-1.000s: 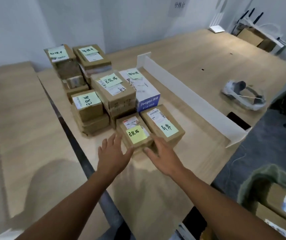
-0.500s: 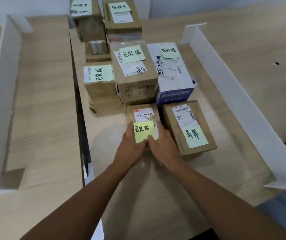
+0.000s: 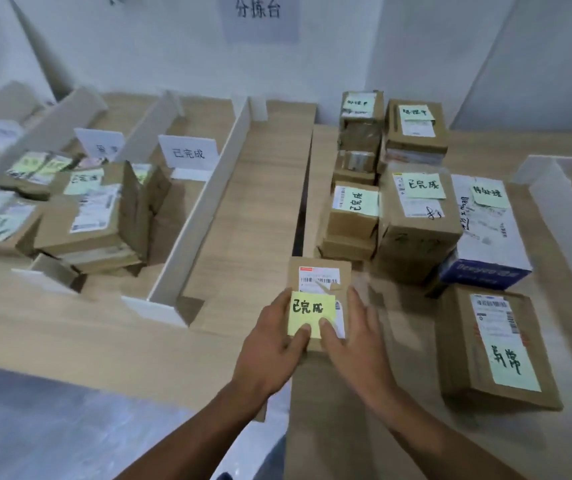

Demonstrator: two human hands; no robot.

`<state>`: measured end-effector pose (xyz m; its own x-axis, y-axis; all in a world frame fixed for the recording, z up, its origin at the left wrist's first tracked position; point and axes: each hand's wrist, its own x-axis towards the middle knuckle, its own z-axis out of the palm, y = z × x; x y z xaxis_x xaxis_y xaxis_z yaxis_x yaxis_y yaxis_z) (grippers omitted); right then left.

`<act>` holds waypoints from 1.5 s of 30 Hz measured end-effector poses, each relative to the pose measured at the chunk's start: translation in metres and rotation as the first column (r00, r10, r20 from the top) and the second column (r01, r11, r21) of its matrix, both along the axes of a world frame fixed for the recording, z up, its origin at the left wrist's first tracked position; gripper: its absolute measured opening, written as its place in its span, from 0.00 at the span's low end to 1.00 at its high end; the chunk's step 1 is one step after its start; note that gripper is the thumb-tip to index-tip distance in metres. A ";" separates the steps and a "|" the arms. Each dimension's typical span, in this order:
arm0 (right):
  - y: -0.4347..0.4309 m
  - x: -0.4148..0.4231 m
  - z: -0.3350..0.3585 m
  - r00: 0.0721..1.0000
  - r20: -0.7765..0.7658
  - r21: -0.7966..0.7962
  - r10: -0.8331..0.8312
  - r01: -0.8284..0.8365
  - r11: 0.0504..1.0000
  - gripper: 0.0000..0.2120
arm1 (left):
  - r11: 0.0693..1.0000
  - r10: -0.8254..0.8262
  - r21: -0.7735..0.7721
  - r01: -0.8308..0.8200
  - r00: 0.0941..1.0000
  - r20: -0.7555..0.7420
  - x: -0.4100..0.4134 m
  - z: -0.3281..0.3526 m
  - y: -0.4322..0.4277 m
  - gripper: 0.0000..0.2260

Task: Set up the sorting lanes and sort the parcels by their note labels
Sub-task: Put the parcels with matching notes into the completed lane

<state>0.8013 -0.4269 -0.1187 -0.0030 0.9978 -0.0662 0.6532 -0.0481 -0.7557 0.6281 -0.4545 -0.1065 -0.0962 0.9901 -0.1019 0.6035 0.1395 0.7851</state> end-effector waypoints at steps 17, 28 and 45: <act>0.011 -0.287 0.074 0.990 -0.044 0.184 0.131 -0.121 0.975 0.34 | 0.972 0.112 0.201 -0.126 0.991 0.078 -0.284 0.060 -0.012 0.33; 0.142 -0.294 0.060 1.000 0.028 0.199 -0.005 -0.001 0.980 0.33 | 0.983 0.041 0.170 -0.066 0.988 0.147 -0.284 0.051 0.137 0.29; 0.189 -0.366 0.029 0.988 -0.035 0.023 0.153 -0.152 0.988 0.35 | 0.986 0.138 0.084 -0.143 0.988 0.061 -0.364 0.023 0.172 0.33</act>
